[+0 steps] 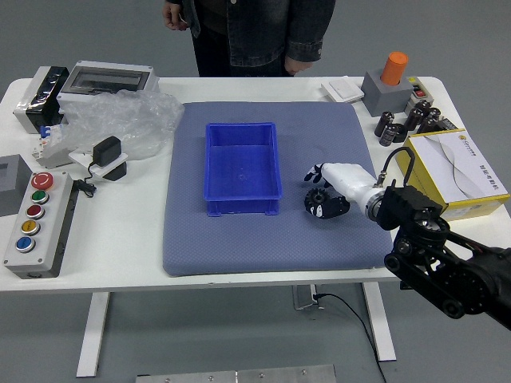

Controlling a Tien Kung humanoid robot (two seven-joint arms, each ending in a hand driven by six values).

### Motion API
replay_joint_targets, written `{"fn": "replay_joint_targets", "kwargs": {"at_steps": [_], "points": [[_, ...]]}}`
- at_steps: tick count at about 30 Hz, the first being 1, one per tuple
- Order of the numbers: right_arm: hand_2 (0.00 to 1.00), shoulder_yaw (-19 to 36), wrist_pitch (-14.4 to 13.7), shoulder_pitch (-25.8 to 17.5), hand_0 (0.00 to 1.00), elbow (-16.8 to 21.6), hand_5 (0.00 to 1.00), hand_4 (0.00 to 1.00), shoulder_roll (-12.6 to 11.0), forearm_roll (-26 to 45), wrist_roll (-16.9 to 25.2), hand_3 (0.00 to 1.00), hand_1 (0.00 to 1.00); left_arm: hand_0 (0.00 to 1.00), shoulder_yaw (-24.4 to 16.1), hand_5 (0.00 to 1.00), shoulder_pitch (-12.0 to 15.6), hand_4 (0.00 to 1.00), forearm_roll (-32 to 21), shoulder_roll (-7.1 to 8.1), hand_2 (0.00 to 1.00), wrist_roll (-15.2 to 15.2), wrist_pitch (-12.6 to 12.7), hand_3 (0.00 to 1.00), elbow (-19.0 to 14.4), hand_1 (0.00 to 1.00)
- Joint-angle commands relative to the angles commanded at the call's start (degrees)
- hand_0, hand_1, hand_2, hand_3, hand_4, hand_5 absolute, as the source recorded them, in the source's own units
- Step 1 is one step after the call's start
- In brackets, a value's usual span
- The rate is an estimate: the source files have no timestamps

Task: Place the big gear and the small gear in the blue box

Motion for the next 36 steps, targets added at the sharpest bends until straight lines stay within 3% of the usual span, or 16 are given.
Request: {"fn": "replay_joint_targets", "kwargs": {"at_steps": [22, 23, 28, 29, 34, 36], "points": [[0.727, -2.61, 0.74, 1.26, 0.693, -2.95, 0.264, 0.772, 0.29, -0.97, -0.3, 0.752, 0.635, 0.73, 0.35, 0.025, -0.04, 0.435, -0.43, -0.07, 0.706, -0.03, 0.08, 0.704, 0.0, 0.68], [0.684, -2.68, 0.73, 1.25, 0.67, -2.98, 0.273, 0.753, 0.28, -1.02, -0.33, 0.717, 0.62, 0.73, 0.36, 0.026, -0.03, 0.435, -0.46, -0.08, 0.707, -0.03, 0.09, 0.705, 0.0, 0.679], [0.684, -3.06, 0.33, 1.17, 0.67, -3.12, 0.273, 0.753, 0.26, -1.34, -0.36, 0.717, 0.62, 0.73, 0.4, 0.026, -0.02, 0.435, -0.55, -0.12, 0.707, -0.04, 0.11, 0.705, 0.0, 0.679], [0.625, -3.14, 0.16, 1.14, 0.653, -3.13, 0.284, 0.705, 0.26, -1.39, -0.32, 0.644, 0.59, 0.731, 0.43, 0.026, -0.03, 0.435, -0.59, -0.13, 0.706, -0.05, 0.11, 0.704, 0.0, 0.68], [0.625, -3.36, -0.84, 0.99, 0.653, -3.15, 0.284, 0.705, 0.21, -1.55, 0.15, 0.644, 0.59, 0.731, 0.54, 0.026, -0.03, 0.435, -0.73, -0.13, 0.706, -0.06, 0.14, 0.704, 0.0, 0.68], [0.57, -3.34, -1.32, 0.94, 0.675, -3.17, 0.242, 0.67, 0.19, -1.6, 0.45, 0.613, 0.562, 0.731, 0.57, 0.025, -0.03, 0.435, -0.77, -0.13, 0.707, -0.07, 0.15, 0.704, 0.0, 0.679]]}}
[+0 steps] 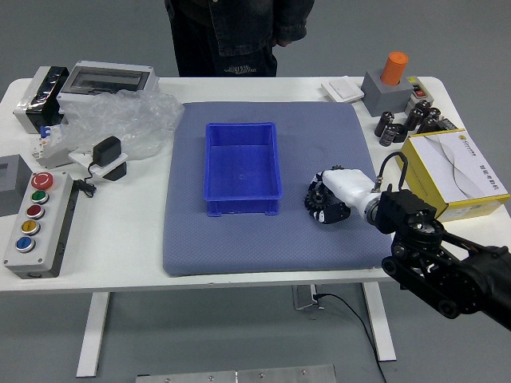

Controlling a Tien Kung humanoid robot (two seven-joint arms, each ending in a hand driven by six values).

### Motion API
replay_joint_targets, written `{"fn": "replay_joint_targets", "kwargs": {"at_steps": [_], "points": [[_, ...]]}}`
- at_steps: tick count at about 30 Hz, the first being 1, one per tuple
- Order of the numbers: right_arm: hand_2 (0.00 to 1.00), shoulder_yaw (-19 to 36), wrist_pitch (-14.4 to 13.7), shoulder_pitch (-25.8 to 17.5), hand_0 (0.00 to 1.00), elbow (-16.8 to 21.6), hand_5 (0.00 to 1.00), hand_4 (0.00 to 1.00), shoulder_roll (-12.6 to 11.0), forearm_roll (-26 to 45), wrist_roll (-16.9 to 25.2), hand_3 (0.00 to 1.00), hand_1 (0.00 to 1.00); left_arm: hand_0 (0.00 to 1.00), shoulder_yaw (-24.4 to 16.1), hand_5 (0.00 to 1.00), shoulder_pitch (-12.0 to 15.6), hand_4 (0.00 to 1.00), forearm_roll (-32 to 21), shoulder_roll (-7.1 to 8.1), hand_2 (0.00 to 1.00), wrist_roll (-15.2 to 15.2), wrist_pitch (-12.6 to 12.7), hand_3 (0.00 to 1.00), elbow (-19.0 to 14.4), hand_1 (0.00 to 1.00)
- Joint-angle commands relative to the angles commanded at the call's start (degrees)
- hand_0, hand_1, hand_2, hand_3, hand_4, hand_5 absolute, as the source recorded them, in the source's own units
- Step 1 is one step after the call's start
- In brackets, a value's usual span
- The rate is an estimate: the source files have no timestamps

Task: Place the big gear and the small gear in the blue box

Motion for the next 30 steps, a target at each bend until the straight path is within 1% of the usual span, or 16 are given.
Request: {"fn": "replay_joint_targets", "kwargs": {"at_steps": [4, 5, 10, 11, 16, 17, 22, 27, 30], "points": [[0.57, 0.1, -0.94, -0.09, 0.675, 0.01, 0.242, 0.67, -0.04, -0.11, 0.59, 0.613, 0.562, 0.731, -0.01, 0.025, -0.03, 0.435, 0.0, -0.02, 0.707, -0.02, 0.0, 0.704, 0.0, 0.679], [0.533, 0.12, -1.07, -0.11, 0.668, 0.0, 0.168, 0.717, -0.05, -0.13, 0.67, 0.577, 0.549, 0.731, -0.03, 0.025, -0.04, 0.434, 0.01, -0.03, 0.705, -0.02, 0.0, 0.702, 0.0, 0.68], [0.533, 0.27, -1.73, -0.31, 0.668, -0.05, 0.168, 0.717, -0.08, -0.38, 0.93, 0.577, 0.549, 0.731, -0.05, 0.025, -0.02, 0.434, 0.03, -0.06, 0.705, -0.02, -0.01, 0.702, 0.0, 0.68], [0.513, 0.34, -1.82, -0.35, 0.659, -0.04, 0.14, 0.769, -0.09, -0.42, 0.96, 0.56, 0.539, 0.731, -0.05, 0.025, -0.01, 0.434, 0.02, -0.06, 0.705, -0.02, -0.01, 0.703, 0.0, 0.679], [0.513, 1.65, -2.31, -0.64, 0.659, 0.53, 0.14, 0.769, -0.22, -0.82, 0.96, 0.56, 0.539, 0.731, -0.07, 0.025, 0.04, 0.434, 0.06, -0.04, 0.705, -0.02, 0.0, 0.703, 0.0, 0.679], [0.503, 2.04, -2.37, -0.67, 0.653, 0.77, 0.142, 0.8, -0.26, -0.93, 0.92, 0.549, 0.534, 0.731, -0.07, 0.022, 0.05, 0.434, 0.07, -0.03, 0.706, -0.02, 0.0, 0.703, 0.0, 0.68], [0.503, 4.76, -2.62, -0.52, 0.653, 3.08, 0.142, 0.8, -0.54, -1.78, 0.41, 0.549, 0.534, 0.731, -0.12, 0.022, 0.08, 0.434, 0.12, 0.02, 0.706, -0.01, -0.01, 0.703, 0.0, 0.68], [0.502, 7.62, -2.84, 0.21, 0.651, 6.52, 0.132, 0.81, -0.56, -2.79, -0.25, 0.548, 0.534, 0.731, -0.34, 0.021, 0.09, 0.434, 0.35, 0.09, 0.7, 0.01, -0.05, 0.703, 0.0, 0.68], [0.502, 8.2, -2.85, 0.57, 0.651, 7.3, 0.114, 0.805, -0.46, -2.96, -0.44, 0.554, 0.536, 0.73, -0.46, 0.019, 0.11, 0.434, 0.47, 0.1, 0.701, 0.02, -0.09, 0.704, 0.0, 0.68]]}}
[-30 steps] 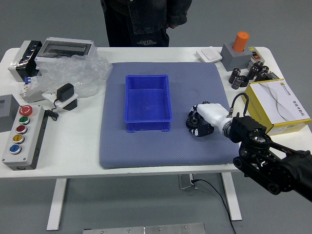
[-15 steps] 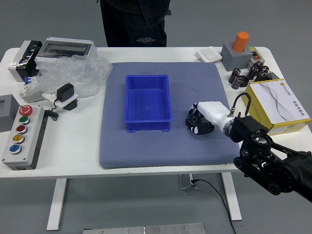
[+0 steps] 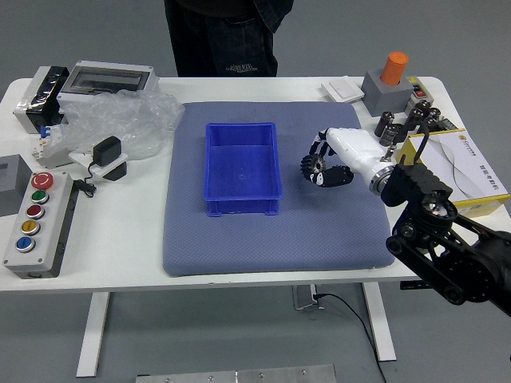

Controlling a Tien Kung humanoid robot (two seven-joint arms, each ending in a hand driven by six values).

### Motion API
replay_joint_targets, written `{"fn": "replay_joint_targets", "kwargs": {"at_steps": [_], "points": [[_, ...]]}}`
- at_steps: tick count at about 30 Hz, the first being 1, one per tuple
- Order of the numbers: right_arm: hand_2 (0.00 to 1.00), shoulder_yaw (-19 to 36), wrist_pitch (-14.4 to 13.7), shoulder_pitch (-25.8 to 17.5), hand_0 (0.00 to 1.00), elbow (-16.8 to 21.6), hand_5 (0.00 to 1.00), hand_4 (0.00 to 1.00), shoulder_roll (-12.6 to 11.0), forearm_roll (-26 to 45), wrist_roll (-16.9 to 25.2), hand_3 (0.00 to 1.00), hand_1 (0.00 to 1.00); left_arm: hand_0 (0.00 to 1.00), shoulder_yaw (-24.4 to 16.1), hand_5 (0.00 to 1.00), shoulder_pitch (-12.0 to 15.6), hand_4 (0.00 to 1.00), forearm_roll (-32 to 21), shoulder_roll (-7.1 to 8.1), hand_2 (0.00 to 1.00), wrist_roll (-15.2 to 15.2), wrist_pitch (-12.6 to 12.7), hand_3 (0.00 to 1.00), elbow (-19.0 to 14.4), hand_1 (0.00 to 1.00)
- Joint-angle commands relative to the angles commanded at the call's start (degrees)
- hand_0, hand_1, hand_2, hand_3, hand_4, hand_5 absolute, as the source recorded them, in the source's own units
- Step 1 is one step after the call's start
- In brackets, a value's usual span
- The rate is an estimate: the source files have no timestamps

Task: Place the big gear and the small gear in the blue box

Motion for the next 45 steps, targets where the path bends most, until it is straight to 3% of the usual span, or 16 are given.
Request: {"fn": "replay_joint_targets", "kwargs": {"at_steps": [7, 16, 28, 29, 34, 35, 40, 41, 45], "points": [[0.507, -0.1, 0.06, 1.31, 0.652, 2.05, 0.097, 0.789, 1.33, -0.08, -0.31, 0.561, 0.542, 0.73, -0.05, 0.019, 0.08, 0.435, 0.15, 0.04, 0.702, 0.05, -0.02, 0.703, 0.0, 0.68], [0.509, -0.53, 0.23, 3.98, 0.652, 2.98, 0.097, 0.788, 5.19, -0.38, -0.64, 0.564, 0.546, 0.73, -0.02, 0.019, 0.17, 0.435, 0.24, 0.16, 0.701, 0.08, -0.02, 0.704, 0.0, 0.679], [0.51, -1.51, 0.33, 5.41, 0.652, -0.29, 0.094, 0.789, 11.81, 0.09, -0.6, 0.567, 0.549, 0.73, -0.01, 0.018, 0.14, 0.436, 0.44, 0.1, 0.7, 0.11, -0.06, 0.704, 0.0, 0.679], [0.558, -1.5, 0.67, 5.43, 0.663, -0.62, 0.242, 0.656, 12.15, 0.25, -0.81, 0.624, 0.566, 0.73, -0.01, 0.018, 0.14, 0.436, 0.44, 0.09, 0.698, 0.11, -0.06, 0.704, 0.0, 0.679], [0.558, -0.8, 3.15, 5.48, 0.663, -2.35, 0.242, 0.656, 13.29, 1.62, -2.5, 0.624, 0.566, 0.73, 0.05, 0.018, 0.15, 0.436, 0.38, 0.05, 0.698, 0.12, -0.05, 0.704, 0.0, 0.679], [0.726, -0.59, 3.63, 5.5, 0.665, -2.64, 0.376, 0.819, 13.41, 1.89, -2.81, 0.854, 0.624, 0.73, 0.07, 0.017, 0.15, 0.437, 0.37, 0.04, 0.698, 0.13, -0.05, 0.703, 0.0, 0.679], [0.726, 0.33, 4.9, 5.61, 0.665, -3.63, 0.376, 0.819, 13.85, 2.67, -3.51, 0.854, 0.624, 0.73, 0.07, 0.017, 0.11, 0.437, 0.39, 0.03, 0.698, 0.13, -0.04, 0.703, 0.0, 0.679], [0.8, 0.47, 5.02, 5.63, 0.698, -3.74, 0.406, 0.847, 13.9, 2.76, -3.56, 0.914, 0.649, 0.73, 0.06, 0.017, 0.09, 0.437, 0.41, 0.03, 0.7, 0.12, -0.05, 0.704, 0.0, 0.68], [0.8, 1.04, 5.4, 5.74, 0.698, -3.92, 0.406, 0.847, 14.13, 2.94, -3.71, 0.914, 0.649, 0.73, -0.03, 0.017, 0.01, 0.437, 0.5, -0.01, 0.7, 0.11, -0.08, 0.704, 0.0, 0.68]]}}
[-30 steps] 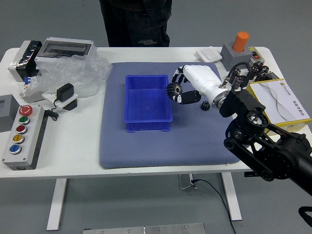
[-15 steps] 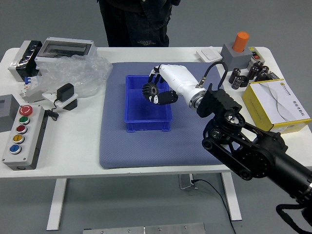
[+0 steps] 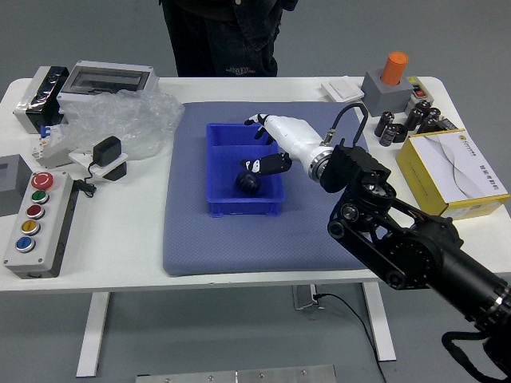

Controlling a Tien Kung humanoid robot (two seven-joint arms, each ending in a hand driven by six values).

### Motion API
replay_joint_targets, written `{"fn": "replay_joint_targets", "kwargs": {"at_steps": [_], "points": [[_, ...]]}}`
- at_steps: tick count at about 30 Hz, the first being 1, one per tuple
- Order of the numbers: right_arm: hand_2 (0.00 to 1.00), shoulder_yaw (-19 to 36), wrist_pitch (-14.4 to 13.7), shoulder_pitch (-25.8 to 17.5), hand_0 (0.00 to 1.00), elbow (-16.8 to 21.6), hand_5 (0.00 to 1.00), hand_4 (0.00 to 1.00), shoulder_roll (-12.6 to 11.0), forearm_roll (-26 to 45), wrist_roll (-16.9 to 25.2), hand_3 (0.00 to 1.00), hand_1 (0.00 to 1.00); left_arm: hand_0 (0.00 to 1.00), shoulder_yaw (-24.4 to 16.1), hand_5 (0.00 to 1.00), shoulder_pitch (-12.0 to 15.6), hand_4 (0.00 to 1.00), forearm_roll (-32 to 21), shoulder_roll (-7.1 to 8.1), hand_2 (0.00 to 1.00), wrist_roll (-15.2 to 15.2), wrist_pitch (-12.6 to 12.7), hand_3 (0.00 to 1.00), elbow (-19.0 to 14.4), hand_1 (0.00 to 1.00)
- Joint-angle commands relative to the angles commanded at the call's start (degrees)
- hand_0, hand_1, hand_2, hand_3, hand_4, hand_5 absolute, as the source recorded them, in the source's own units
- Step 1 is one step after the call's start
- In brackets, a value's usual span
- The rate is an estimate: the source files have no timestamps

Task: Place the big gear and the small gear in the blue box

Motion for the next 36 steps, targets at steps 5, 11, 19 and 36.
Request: {"fn": "replay_joint_targets", "kwargs": {"at_steps": [5, 11, 19, 36], "points": [[0.82, 1.2, -0.18, 0.0, 0.71, 0.4, 0.408, 0.853, -0.22, -0.01, 0.14, 0.923, 0.656, 0.73, 0.06, 0.017, 0.01, 0.438, -0.05, 0.04, 0.698, -0.02, 0.01, 0.704, 0.0, 0.679], [0.788, 2.96, -0.95, 0.7, 0.707, -0.75, 0.405, 0.849, -2.44, 0.07, 0.85, 0.842, 0.643, 0.73, 0.22, 0.017, 0.08, 0.438, -0.19, 0.18, 0.699, -0.02, 0.05, 0.704, 0.0, 0.679], [0.745, 0.03, -0.94, 3.04, 0.696, -7.34, 0.393, 0.835, -6.64, 2.16, 2.31, 0.786, 0.63, 0.729, 0.21, 0.018, -0.12, 0.438, -0.19, 0.32, 0.7, -0.02, 0.05, 0.704, 0.0, 0.679], [0.682, -6.32, 1.95, 6.72, 0.671, -18.35, 0.371, 0.79, -9.76, 2.89, 3.27, 0.694, 0.603, 0.73, 0.3, 0.017, -0.32, 0.438, -0.12, 0.47, 0.698, 0.02, 0.05, 0.705, 0.0, 0.679]]}}
